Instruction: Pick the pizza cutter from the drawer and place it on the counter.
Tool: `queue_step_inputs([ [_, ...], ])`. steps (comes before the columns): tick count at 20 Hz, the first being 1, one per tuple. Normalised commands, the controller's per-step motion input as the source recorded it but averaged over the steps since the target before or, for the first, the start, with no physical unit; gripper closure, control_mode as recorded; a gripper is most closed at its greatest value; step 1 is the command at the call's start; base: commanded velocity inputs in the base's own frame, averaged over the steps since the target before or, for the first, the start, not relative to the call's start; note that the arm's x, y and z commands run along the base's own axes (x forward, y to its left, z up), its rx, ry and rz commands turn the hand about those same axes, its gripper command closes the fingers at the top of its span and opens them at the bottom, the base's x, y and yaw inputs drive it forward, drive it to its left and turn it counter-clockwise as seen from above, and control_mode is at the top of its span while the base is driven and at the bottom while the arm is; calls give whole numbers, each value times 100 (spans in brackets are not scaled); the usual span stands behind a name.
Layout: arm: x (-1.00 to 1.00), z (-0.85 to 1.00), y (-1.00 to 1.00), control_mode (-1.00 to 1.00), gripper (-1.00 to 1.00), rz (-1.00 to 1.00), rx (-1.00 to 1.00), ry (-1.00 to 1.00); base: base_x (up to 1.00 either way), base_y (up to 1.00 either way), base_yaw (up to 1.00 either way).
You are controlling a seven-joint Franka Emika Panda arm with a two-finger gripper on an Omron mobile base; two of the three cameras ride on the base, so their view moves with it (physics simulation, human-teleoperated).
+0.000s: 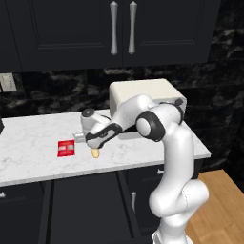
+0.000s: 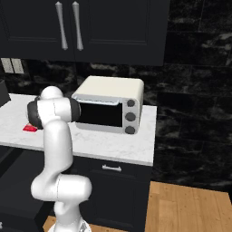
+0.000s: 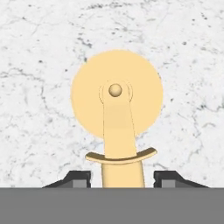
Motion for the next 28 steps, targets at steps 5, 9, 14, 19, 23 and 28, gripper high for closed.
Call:
queue_step_inputs([
  [5, 0, -1, 0, -100, 100, 0, 0, -1, 0, 0, 0],
  [9, 0, 0, 0, -100, 100, 0, 0, 0, 0, 0, 0],
  [14, 0, 0, 0, -100, -100, 0, 0, 0, 0, 0, 0],
  [19, 0, 0, 0, -100, -100, 0, 0, 0, 0, 0, 0],
  [23, -1, 0, 0, -100, -100, 0, 0, 0, 0, 0, 0],
  [28, -59, 22, -17, -100, -100, -4, 0, -3, 0, 0, 0],
])
